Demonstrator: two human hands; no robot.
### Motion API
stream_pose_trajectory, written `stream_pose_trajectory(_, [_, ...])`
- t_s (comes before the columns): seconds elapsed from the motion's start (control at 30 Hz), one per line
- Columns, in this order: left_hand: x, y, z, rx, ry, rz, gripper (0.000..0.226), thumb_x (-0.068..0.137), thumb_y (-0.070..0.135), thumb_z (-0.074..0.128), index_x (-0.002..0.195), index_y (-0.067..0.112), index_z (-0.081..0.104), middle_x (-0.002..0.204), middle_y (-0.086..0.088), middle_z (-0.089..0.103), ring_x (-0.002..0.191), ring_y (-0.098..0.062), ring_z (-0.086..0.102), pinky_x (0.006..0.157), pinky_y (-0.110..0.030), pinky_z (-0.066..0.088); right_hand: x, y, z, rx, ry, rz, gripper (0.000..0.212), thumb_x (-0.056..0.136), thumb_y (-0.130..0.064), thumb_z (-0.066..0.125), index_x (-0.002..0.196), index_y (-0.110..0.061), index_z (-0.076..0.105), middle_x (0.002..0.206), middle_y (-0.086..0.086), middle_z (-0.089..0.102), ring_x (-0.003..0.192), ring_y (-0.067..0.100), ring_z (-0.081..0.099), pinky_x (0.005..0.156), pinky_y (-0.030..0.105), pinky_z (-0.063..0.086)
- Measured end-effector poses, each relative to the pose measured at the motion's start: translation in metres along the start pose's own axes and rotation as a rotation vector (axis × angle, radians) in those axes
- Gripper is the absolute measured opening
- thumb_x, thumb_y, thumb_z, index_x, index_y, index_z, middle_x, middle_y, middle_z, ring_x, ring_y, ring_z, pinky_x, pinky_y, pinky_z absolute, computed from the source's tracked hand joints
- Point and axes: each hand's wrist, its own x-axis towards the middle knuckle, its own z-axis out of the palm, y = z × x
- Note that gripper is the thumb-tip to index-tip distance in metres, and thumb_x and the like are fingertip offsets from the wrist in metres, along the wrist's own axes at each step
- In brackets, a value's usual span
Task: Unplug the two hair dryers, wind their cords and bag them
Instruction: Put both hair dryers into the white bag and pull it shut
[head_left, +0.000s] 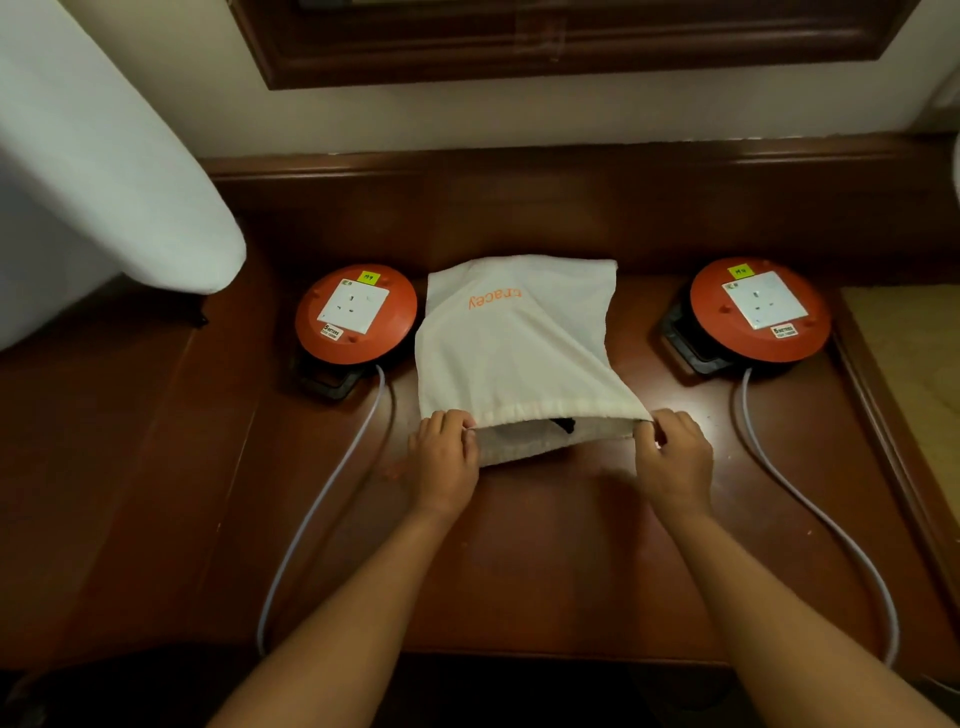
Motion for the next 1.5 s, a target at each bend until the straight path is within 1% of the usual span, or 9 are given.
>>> stream_pose_trajectory(0.2, [-0.023,-0.023,-0.012,-0.030,0.021,-0.060,0.008,0.084,0.008,0.061,0.092,0.009,0.060,0.094,-0.008,0.057,0.086,-0.027,0.056,0.072,-0.036,0.045,-0.026,0.019,-0.004,0.091,-0.139,0.087,0.011,0.091,-0.016,0.055,0.086,-0.018,0.064,0.078,0.000,0.059,0.073,0.018,0.053,0.060,0.030,0.038])
stream_pose_trajectory(0.37, [-0.032,-0.048,-0.021,0.166,-0.093,-0.238,0.041,0.084,0.022,0.065,0.122,0.011,0.057,0.122,-0.013,0.055,0.114,-0.034,0.049,0.093,-0.046,0.042,-0.031,0.014,-0.011,0.093,-0.125,0.153,0.015,0.087,-0.016,0.063,0.102,-0.012,0.062,0.109,0.005,0.054,0.097,0.019,0.052,0.079,0.033,0.043])
stream_pose_trajectory(0.53, [-0.029,-0.037,-0.016,0.333,-0.229,-0.215,0.067,0.083,0.048,0.063,0.141,0.022,0.039,0.144,-0.007,0.038,0.132,-0.029,0.033,0.103,-0.045,0.032,-0.049,-0.025,0.001,-0.079,-0.033,-0.169,0.016,0.078,-0.007,0.069,0.086,-0.007,0.056,0.094,0.009,0.051,0.080,0.021,0.051,0.067,0.033,0.045])
stream_pose_trajectory(0.67, [-0.022,-0.017,0.000,0.334,-0.234,-0.279,0.078,0.083,0.048,0.065,0.146,0.024,0.026,0.148,-0.012,0.028,0.133,-0.032,0.029,0.104,-0.043,0.029,-0.048,-0.026,0.036,-0.404,-0.196,-0.130,0.085,0.070,-0.054,0.073,0.136,-0.014,0.036,0.143,0.017,0.035,0.131,0.038,0.035,0.102,0.056,0.030])
stream_pose_trajectory(0.77, [-0.015,-0.022,0.006,0.297,-0.240,-0.420,0.075,0.086,0.043,0.063,0.147,0.023,0.023,0.144,-0.014,0.034,0.129,-0.034,0.035,0.100,-0.043,0.033,-0.029,-0.027,0.049,-0.491,-0.283,-0.170,0.101,0.072,-0.060,0.068,0.148,-0.019,0.016,0.153,0.014,0.020,0.141,0.035,0.019,0.111,0.056,0.017])
stream_pose_trajectory(0.93, [-0.017,-0.038,0.008,0.377,-0.266,-0.427,0.033,0.092,0.018,0.051,0.124,0.018,0.044,0.129,-0.009,0.054,0.121,-0.030,0.044,0.093,-0.041,0.036,-0.003,-0.031,0.053,-0.452,-0.269,-0.226,0.075,0.078,-0.036,0.065,0.141,-0.016,0.030,0.121,0.007,0.056,0.112,0.028,0.052,0.095,0.044,0.037])
stream_pose_trajectory(1.13, [-0.021,-0.053,0.007,0.447,-0.285,-0.398,0.022,0.087,0.012,0.048,0.109,0.019,0.048,0.118,-0.006,0.059,0.113,-0.030,0.047,0.087,-0.040,0.038,0.021,-0.029,0.038,-0.148,-0.141,-0.048,0.046,0.088,-0.018,0.058,0.130,-0.015,0.041,0.110,0.011,0.057,0.086,0.034,0.059,0.062,0.035,0.046])
stream_pose_trajectory(1.4, [-0.023,-0.058,0.011,0.376,-0.237,-0.402,0.020,0.089,0.016,0.051,0.108,0.019,0.055,0.116,-0.007,0.065,0.110,-0.032,0.048,0.084,-0.040,0.036,0.022,-0.015,0.038,-0.008,-0.210,0.112,0.023,0.091,-0.022,0.056,0.111,-0.016,0.048,0.100,0.009,0.063,0.082,0.026,0.057,0.065,0.033,0.045])
stream_pose_trajectory(1.5, [-0.027,-0.058,0.009,0.327,-0.199,-0.380,0.020,0.089,0.021,0.057,0.109,0.017,0.059,0.113,-0.009,0.067,0.109,-0.034,0.049,0.084,-0.040,0.036,0.014,-0.011,0.034,0.010,-0.245,0.139,0.029,0.092,-0.022,0.057,0.119,-0.014,0.050,0.101,0.009,0.063,0.086,0.026,0.058,0.068,0.031,0.043])
